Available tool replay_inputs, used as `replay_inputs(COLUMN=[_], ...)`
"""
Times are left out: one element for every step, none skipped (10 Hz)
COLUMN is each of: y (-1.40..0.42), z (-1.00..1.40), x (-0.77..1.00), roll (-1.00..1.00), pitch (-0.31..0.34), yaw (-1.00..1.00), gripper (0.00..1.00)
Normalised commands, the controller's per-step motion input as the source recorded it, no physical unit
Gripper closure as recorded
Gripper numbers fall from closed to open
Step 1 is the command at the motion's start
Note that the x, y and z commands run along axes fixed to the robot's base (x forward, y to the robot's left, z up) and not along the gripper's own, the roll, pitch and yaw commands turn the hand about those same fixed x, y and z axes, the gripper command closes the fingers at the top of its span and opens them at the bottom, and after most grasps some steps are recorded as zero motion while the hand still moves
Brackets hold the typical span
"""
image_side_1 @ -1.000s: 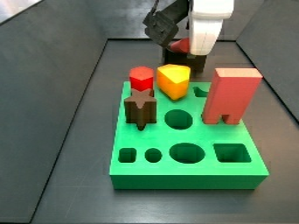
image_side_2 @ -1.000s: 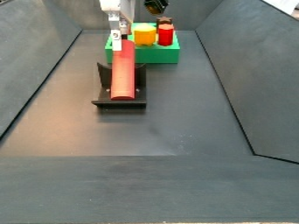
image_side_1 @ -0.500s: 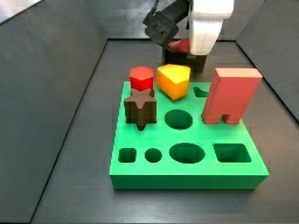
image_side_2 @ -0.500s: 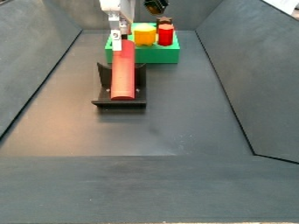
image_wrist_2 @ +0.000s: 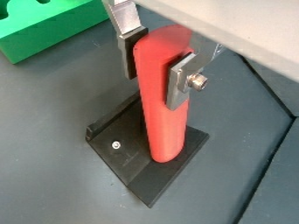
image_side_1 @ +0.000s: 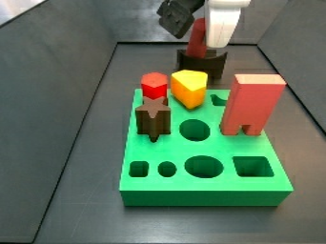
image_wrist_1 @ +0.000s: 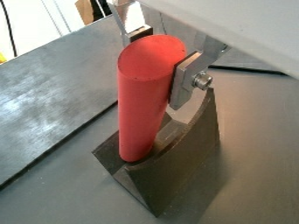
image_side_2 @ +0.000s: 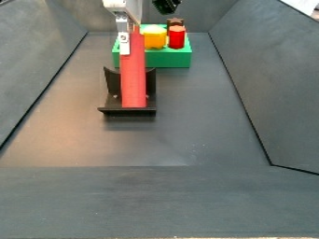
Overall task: Pick up the oval object. Move up. Place the oval object on the fixture. Regrasp the oval object. Move to above the board. Insert the oval object.
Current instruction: Move to above the board.
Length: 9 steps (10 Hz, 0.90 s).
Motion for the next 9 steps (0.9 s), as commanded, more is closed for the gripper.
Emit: replay_inputs(y=[0.06, 0.05, 0.05, 0.05, 0.04, 0.04, 0.04, 0.03, 0.03], z=[1.00, 1.00, 1.00, 1.00, 1.00, 1.00, 1.00, 1.00, 1.00], x=[-0.27, -0.27, -0.23, -0.22, -0.21, -0.19, -0.17, -0.17, -0.15], roll=[-0.12, -0.12, -0.10, -0.09, -0.09, -0.10, -0.11, -0.11, -0.10], pitch=[0.002, -0.009, 0.003, 0.022, 0.055, 0.080, 0.094, 0.101, 0.096], yaw=[0.14, 0.11, 0.05, 0.03, 0.00, -0.02, -0.03, -0.03, -0.01], gripper=[1.00, 1.00, 1.00, 1.00, 1.00, 1.00, 1.00, 1.00, 1.00])
